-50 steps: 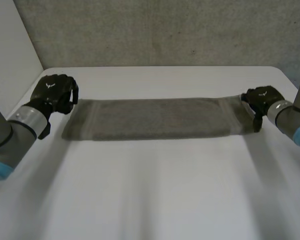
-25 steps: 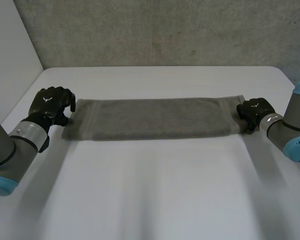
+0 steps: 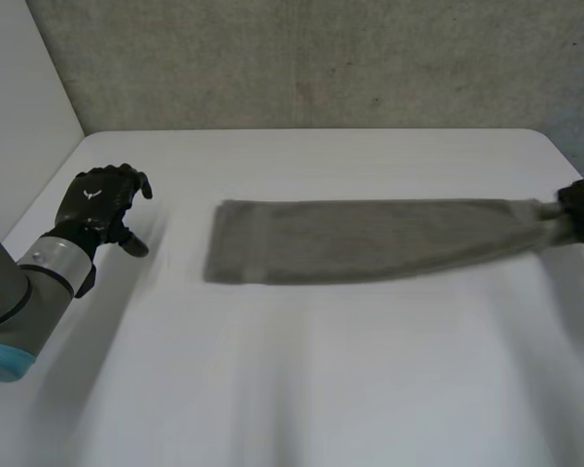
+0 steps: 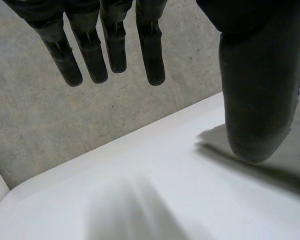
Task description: Fold the towel.
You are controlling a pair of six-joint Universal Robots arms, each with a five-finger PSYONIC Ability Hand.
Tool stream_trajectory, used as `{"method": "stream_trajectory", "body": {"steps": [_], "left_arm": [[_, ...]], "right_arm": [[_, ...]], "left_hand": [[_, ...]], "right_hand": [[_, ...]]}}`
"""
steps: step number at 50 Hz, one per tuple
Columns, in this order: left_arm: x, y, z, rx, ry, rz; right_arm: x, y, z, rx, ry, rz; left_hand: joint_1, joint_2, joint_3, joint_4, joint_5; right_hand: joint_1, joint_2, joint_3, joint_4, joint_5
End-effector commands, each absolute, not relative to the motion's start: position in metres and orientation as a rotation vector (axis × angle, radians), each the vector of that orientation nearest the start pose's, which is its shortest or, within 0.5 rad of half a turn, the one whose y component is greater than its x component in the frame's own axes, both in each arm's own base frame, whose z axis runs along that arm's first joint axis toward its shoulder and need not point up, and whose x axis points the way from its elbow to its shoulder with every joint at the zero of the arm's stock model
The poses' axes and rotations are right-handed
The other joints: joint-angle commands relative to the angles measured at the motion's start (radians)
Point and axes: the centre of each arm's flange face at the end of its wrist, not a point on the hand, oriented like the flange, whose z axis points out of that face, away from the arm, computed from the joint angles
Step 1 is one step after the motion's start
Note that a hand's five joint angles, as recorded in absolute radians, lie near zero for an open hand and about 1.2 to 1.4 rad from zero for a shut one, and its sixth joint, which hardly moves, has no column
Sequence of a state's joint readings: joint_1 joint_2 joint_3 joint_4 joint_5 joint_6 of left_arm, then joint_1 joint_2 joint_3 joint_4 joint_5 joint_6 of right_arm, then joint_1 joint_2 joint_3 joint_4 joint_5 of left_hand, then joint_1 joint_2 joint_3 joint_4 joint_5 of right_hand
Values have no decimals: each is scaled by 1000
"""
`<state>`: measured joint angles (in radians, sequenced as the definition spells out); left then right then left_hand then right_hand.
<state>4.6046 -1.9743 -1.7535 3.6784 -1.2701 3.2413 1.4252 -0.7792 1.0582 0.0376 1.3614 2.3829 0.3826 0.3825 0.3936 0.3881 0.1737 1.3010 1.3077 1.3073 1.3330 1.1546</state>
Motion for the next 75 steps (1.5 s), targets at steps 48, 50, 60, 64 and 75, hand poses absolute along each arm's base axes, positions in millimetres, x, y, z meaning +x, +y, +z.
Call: {"method": "stream_trajectory", "body": {"steps": [48,50,60,64,75], "left_arm": [[-234,-314,169,774,2385,-2360],[-242,-310,171,815,2378,-2377],[-286,-298,185,986,2303,-2505],[-300,-294,185,1031,2297,-2527],[-300,-289,173,1030,2360,-2482]], "right_arm": [[308,-335,211,-1231,2221,-1869],[308,-335,211,-1231,2221,-1869],[232,-321,182,-953,2336,-1700],[223,-317,169,-866,2312,-1724],[222,-317,147,-817,2274,-1705]], "left_hand": [[-99,-98,-110,-104,-64],[-99,-98,-110,-104,-64],[-93,-93,-104,-98,-58],[-90,-90,-101,-95,-55],[56,56,45,51,91]], "right_hand": [[-964,-970,-970,-996,-992],[-964,-970,-970,-996,-992],[-1060,-1067,-1067,-1092,-1089],[-1008,-1014,-1014,-1040,-1036],[-837,-844,-844,-869,-866]]}}
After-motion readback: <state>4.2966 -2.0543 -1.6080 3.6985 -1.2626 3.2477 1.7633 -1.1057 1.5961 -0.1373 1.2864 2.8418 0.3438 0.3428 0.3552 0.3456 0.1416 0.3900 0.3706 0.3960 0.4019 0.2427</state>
